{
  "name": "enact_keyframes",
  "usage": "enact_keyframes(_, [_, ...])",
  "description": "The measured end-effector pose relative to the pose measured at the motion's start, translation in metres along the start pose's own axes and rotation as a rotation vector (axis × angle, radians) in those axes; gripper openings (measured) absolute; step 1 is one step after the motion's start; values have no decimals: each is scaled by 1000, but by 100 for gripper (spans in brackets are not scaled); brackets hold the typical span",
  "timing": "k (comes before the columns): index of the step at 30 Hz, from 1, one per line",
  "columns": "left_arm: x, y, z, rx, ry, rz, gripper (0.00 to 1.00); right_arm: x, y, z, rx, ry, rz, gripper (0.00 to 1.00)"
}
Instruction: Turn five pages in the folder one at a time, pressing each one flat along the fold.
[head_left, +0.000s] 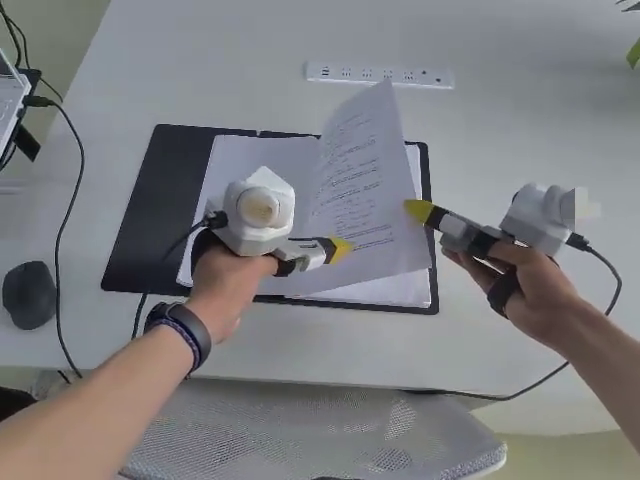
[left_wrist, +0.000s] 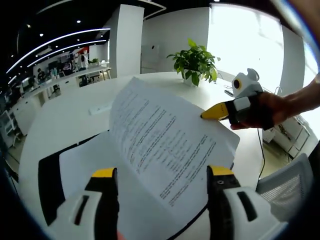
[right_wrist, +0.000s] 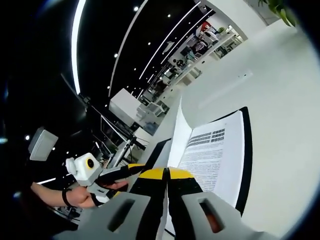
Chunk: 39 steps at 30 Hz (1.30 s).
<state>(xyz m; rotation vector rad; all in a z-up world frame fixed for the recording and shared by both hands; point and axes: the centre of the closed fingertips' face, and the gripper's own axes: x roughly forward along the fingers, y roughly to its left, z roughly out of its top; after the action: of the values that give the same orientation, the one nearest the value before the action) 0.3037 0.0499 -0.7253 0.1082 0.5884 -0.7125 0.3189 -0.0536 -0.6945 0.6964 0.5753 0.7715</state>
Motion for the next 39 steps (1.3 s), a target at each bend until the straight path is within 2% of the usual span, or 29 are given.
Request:
enact_keyframes(8, [-20,17,-4,-20,-12,31,73,13,23,7,-27,-2,55,0])
enact_keyframes(12, [-31,28,-11,-46,-18,57,74,24,39,9,-45,1,86,0])
enact_keyframes(23, [-59,51,-26,-78,-22,109,74,49,63,10,-70,24,137,0])
enact_keyframes(29, [-76,64,-35,-98,-26,138,75,67,80,7,-77,37,171,0])
enact_keyframes(34, [-87,71,-41,-121,-34,146,75,84,90,3,-78,48,194,0])
enact_keyframes(39, [-100,79,-49,-120,-26,162,75,105,107,-8,-66,60,234,0])
